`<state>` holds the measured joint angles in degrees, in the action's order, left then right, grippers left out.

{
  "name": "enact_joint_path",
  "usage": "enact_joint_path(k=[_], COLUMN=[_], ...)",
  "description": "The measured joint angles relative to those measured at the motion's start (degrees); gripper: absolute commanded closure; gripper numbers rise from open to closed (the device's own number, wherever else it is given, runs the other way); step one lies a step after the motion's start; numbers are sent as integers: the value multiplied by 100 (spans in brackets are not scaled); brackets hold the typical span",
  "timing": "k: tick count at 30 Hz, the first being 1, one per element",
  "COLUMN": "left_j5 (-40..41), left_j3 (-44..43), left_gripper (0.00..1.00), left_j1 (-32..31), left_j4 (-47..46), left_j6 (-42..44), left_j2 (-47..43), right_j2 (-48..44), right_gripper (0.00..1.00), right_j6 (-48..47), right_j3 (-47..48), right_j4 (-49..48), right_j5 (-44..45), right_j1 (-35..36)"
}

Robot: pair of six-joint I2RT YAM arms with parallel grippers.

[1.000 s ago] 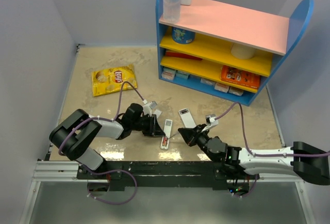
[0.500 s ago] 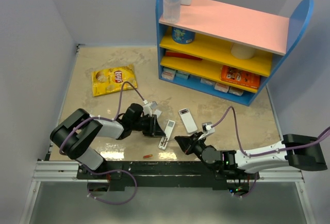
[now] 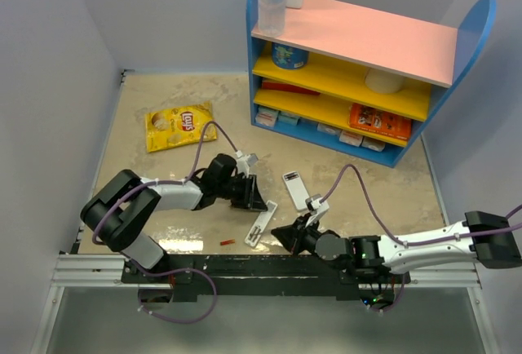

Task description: Unload the batteries from the remote control

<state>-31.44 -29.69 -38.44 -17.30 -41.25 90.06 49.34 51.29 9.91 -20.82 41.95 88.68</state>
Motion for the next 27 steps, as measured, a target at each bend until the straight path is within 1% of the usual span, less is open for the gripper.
enact_joint_path(k=[2, 3, 5, 6, 8, 12, 17, 21, 27], left_j5=[101, 136, 219, 256, 328, 490, 796, 988, 1169], left_j3=[-367, -501, -848, -955, -1185, -1499, -1825, -1884, -1882], left_gripper=[60, 57, 53, 50, 48, 44, 40, 38, 34], left_j1=[-59, -72, -87, -87, -87, -85, -13, 278, 1027], left_j4=[315, 396, 629, 686, 872, 1255, 1862, 2249, 2669], left_j6=[98, 153, 247, 282, 350, 503, 778, 953, 1220], left_j2=[0, 0, -17, -24, -52, -166, -420, -765, -1233], right_j2=[-133, -188, -278, -291, -286, -286, -267, -149, 109], right_gripper=[100, 100, 100, 100, 100, 100, 100, 100, 100], right_j6=[-122, -168, -273, -295, -323, -284, -223, -238, -380], right_j3=[109, 151, 284, 339, 507, 876, 1412, 1692, 1696], right_j4=[275, 374, 586, 643, 820, 1272, 2083, 2546, 2529], right_j5=[-363, -476, -769, -868, -964, -922, -531, -382, -568], right_j1=[74, 96, 129, 133, 142, 142, 144, 144, 142])
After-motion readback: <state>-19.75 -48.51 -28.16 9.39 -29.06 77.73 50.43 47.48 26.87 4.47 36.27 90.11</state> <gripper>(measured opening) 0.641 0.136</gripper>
